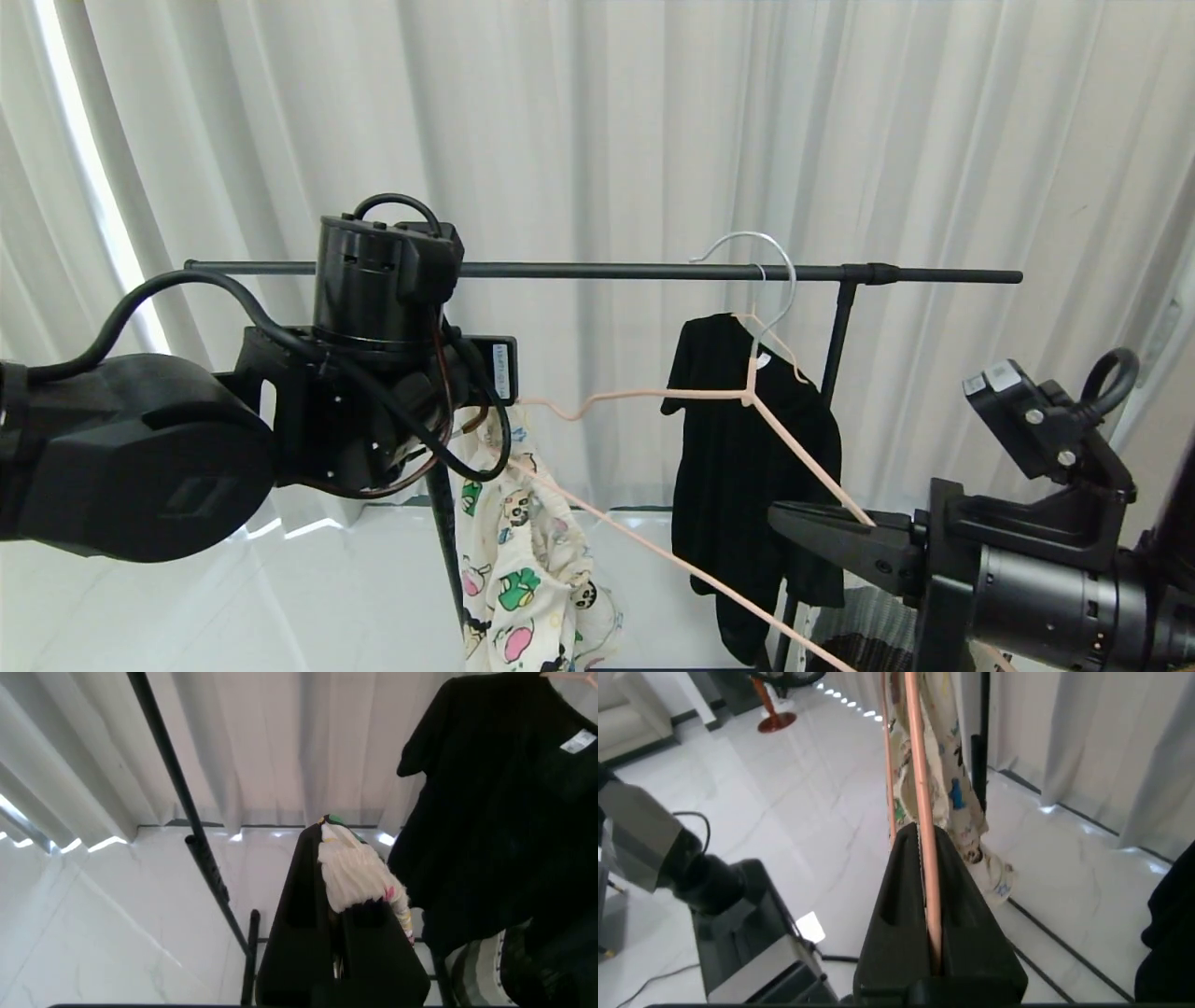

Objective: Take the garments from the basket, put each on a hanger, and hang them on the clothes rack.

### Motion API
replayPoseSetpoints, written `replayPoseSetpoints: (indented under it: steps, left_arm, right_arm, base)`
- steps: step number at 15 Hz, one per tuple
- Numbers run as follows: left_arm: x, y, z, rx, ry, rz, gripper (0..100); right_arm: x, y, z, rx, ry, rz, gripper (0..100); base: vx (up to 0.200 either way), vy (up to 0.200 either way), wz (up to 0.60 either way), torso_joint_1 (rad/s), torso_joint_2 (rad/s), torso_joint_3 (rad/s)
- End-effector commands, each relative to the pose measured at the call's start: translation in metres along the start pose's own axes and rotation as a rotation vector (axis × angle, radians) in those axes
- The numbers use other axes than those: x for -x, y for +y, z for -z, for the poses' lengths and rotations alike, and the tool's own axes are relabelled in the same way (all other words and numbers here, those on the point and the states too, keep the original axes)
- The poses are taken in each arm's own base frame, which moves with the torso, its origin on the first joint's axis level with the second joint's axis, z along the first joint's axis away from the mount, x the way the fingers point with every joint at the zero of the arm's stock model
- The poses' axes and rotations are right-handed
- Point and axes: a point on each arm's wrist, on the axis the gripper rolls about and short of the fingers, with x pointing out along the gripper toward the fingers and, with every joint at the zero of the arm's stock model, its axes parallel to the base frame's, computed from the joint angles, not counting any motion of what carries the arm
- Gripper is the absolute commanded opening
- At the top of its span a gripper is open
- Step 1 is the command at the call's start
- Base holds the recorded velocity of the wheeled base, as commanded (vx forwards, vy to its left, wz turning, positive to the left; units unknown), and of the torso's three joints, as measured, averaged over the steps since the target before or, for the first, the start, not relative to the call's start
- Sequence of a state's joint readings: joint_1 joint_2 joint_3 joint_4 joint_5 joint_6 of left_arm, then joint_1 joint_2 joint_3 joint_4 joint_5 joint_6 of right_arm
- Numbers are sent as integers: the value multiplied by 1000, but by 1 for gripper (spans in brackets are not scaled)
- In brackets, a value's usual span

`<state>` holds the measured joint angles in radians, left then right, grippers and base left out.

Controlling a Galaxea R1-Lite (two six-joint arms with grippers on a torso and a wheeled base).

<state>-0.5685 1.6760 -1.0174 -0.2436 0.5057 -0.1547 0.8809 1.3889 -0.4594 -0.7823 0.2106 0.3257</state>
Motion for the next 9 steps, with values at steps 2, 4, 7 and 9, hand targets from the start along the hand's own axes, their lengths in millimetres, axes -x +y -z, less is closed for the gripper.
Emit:
replayPoseSetpoints:
  steps: [2, 4, 7, 9]
  left_arm:
    - [-5, 4, 1, 3, 7, -29, 0]
    - [-17, 10, 6, -2, 19, -134, 0]
    - [-8, -2, 5, -13, 8, -91, 0]
    - [-4, -10, 6, -22, 4, -65, 0]
  right_arm:
    - [-7, -6, 3, -6, 13, 25, 0]
    - [-5, -5, 1, 0, 3, 23, 0]
    - [-9, -5, 1, 2, 7, 24, 0]
    - [-13, -6, -1, 3, 5, 25, 0]
  base:
    - [0, 0, 0, 0, 0, 0]
    - [0, 0, 0, 0, 0, 0]
    - [0, 0, 0, 0, 0, 0]
    - [0, 0, 0, 0, 0, 0]
